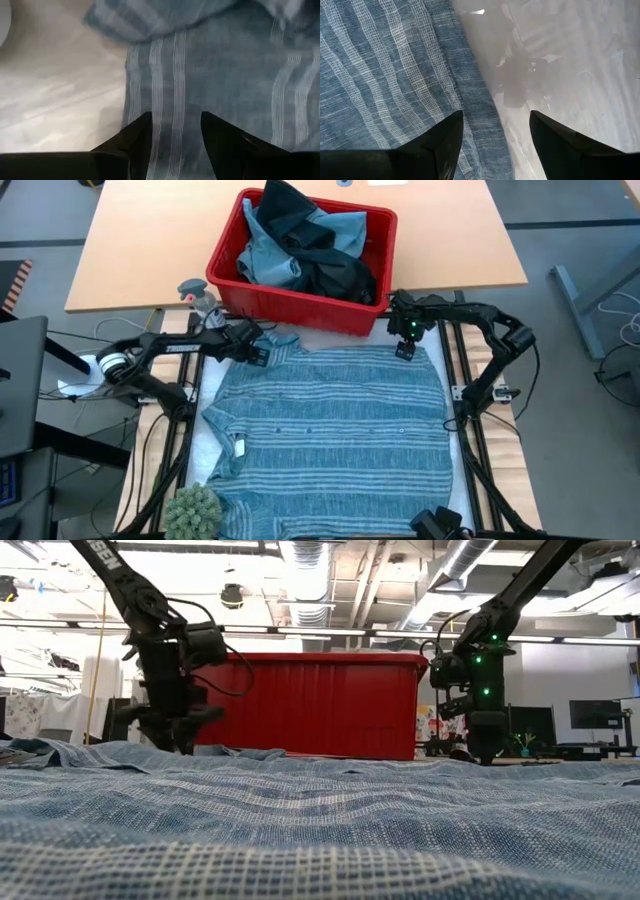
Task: Fold Laundry from Bin
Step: Fold the light blue shirt
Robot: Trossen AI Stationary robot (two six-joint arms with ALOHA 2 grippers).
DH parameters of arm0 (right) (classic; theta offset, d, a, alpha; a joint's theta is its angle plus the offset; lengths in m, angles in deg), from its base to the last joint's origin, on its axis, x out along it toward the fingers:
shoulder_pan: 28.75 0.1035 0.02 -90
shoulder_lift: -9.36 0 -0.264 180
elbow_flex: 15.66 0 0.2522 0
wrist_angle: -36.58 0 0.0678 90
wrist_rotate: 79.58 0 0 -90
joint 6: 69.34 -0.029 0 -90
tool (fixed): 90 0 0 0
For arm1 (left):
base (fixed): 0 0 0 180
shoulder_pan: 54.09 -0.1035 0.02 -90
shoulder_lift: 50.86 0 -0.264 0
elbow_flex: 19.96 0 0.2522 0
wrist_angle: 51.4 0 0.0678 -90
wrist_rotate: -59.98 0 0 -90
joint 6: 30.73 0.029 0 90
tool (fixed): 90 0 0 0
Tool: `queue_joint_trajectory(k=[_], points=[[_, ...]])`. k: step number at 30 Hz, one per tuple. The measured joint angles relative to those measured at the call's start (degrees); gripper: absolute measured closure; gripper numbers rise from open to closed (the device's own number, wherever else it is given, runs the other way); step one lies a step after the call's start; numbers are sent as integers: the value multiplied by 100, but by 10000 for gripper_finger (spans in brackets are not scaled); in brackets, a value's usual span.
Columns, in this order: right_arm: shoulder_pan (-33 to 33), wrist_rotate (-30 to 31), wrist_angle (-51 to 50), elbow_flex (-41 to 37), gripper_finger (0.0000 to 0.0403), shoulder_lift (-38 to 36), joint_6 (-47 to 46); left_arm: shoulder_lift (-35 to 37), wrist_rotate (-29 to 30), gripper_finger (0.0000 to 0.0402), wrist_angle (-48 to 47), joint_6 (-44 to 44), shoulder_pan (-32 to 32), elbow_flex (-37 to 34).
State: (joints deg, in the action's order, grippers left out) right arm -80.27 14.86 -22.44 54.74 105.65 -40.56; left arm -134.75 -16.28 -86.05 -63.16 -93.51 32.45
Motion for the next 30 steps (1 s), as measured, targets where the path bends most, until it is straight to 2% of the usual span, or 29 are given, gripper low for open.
queue_joint_trajectory(k=[5, 10, 15, 22, 30], points=[[0, -2, -15, 0, 148, 0, 22, -235, 44, 243, -4, -1, -7, 11], [0, -2, -13, 0, 148, 0, 115, -49, 64, 243, 12, -87, 69, 63], [0, -2, -9, 0, 148, 0, 124, 160, 782, 243, -92, 110, 59, 282], [0, -2, 25, -2, 148, 2, 124, -117, 921, 243, -6, 134, -98, 274], [0, -2, 26, -2, 148, 2, 125, -630, 714, 243, 287, -41, -68, 281]])
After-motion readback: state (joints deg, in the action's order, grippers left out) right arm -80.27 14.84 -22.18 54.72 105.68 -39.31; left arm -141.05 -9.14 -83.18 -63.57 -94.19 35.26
